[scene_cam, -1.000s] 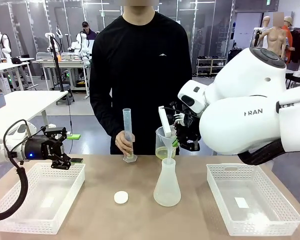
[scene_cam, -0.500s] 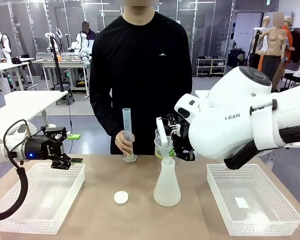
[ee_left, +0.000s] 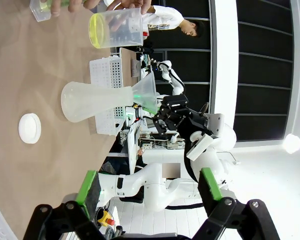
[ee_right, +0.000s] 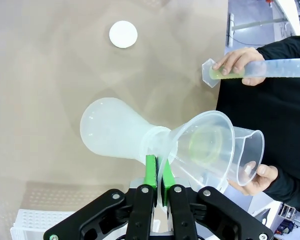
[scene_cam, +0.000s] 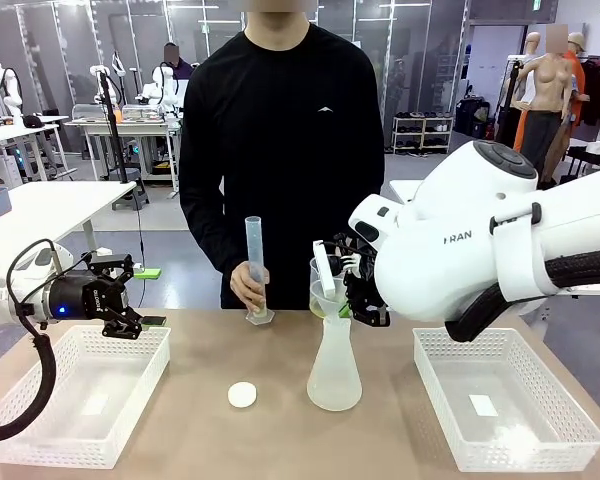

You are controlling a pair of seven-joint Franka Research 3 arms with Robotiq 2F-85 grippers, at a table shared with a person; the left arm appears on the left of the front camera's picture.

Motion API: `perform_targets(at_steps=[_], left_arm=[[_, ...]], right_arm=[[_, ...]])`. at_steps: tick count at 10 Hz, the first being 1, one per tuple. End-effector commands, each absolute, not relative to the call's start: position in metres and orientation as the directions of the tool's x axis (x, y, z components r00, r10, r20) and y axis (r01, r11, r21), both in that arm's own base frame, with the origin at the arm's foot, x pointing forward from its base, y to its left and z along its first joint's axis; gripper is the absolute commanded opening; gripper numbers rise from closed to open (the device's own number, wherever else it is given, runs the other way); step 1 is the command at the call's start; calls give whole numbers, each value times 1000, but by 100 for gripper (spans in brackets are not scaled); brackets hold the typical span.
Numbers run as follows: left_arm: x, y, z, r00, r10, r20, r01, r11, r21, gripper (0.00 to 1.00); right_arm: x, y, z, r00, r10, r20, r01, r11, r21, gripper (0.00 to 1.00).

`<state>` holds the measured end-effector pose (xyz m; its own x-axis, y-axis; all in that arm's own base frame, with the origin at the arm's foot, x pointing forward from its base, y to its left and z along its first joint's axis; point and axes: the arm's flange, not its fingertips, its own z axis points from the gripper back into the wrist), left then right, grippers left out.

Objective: Prepare the solutions needed for the experiment.
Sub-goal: Pick up the Plastic Funnel and insert it into the Big flask.

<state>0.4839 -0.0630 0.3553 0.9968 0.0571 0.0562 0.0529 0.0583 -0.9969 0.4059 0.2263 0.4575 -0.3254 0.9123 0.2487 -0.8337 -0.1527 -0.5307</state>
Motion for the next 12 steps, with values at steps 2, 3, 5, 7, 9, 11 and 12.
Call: perform_targets(at_steps=[2,3,5,7,9,11,12], left_arm=[[485,-64,356,994,75,77,74,52,-996,100],[485,-64,356,994,75,77,74,52,-996,100],[485,-64,356,994,75,77,74,52,-996,100],[485,-64,356,994,75,77,74,52,-996,100],[485,-64,356,994,75,77,74,52,-996,100],[485,-64,356,994,75,77,74,52,-996,100],[485,-64,356,994,75,77,74,52,-996,100]], right_arm=[[398,223,451,-326,907,268,-829,-138,-543,5],[394,223,453,-328,906,267,-823,-136,-551,25],[387,223,455,-319,913,255,-821,-131,-556,45],[383,222,456,-312,916,253,-820,-126,-558,65],[383,221,457,-304,919,251,-824,-121,-554,84],[388,216,447,-294,917,268,-848,-120,-517,100],[389,220,456,-323,913,251,-826,-142,-546,86]])
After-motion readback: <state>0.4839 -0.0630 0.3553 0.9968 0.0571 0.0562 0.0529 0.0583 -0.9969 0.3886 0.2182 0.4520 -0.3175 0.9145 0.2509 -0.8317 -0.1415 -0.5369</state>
